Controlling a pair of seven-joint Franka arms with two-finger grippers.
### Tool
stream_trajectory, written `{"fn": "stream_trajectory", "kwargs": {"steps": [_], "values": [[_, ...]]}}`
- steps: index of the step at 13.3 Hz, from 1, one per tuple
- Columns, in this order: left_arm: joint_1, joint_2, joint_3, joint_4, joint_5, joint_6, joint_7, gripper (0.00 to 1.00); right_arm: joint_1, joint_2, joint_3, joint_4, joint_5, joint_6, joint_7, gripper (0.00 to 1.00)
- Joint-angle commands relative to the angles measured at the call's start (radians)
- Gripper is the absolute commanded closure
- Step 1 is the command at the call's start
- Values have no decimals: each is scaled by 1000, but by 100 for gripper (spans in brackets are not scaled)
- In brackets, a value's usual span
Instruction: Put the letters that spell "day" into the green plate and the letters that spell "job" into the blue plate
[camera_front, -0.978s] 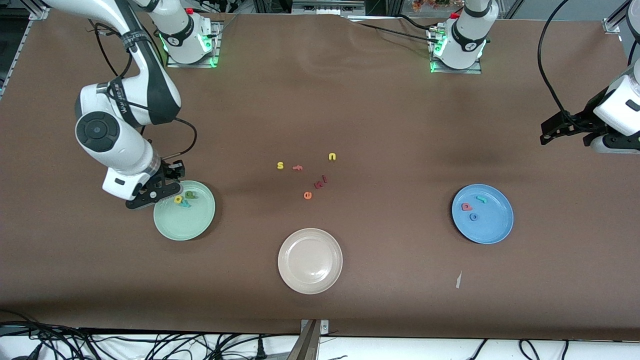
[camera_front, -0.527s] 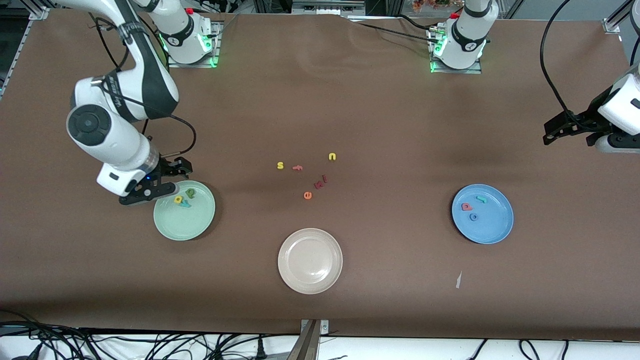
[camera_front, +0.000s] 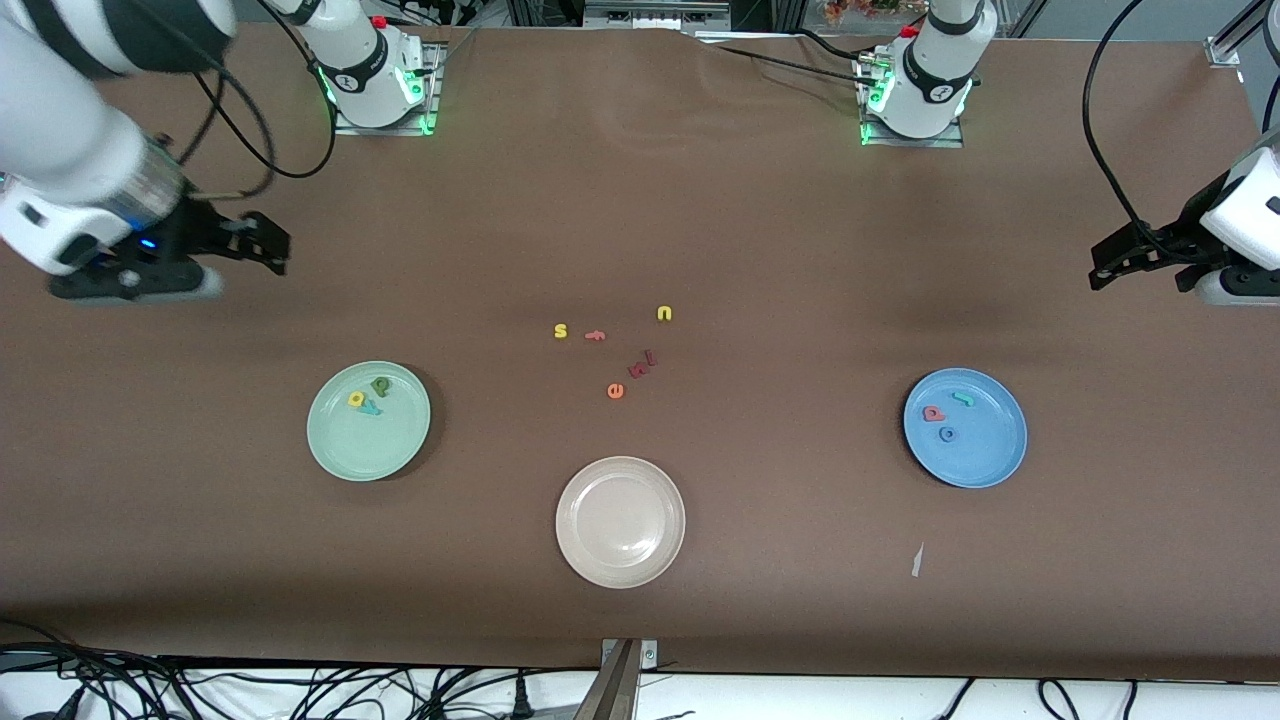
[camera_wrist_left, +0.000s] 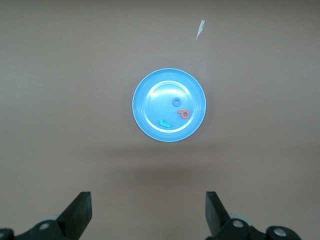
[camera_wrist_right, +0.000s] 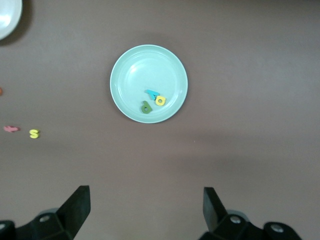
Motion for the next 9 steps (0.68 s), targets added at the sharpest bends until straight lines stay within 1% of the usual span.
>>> {"fn": "stream_trajectory", "kwargs": {"steps": [1,4,9], "values": [[8,-5,6,5,-8,-5,7,0,1,-2,-46,29,34,-46,2,0],[10,-5,4,5,-8,-5,7,0,-1,13,-46,64,31,-58,-1,0],[7,-5,-2,6,-7,-5,4,0,4,21,-40,66,43,-51,0,0]]}}
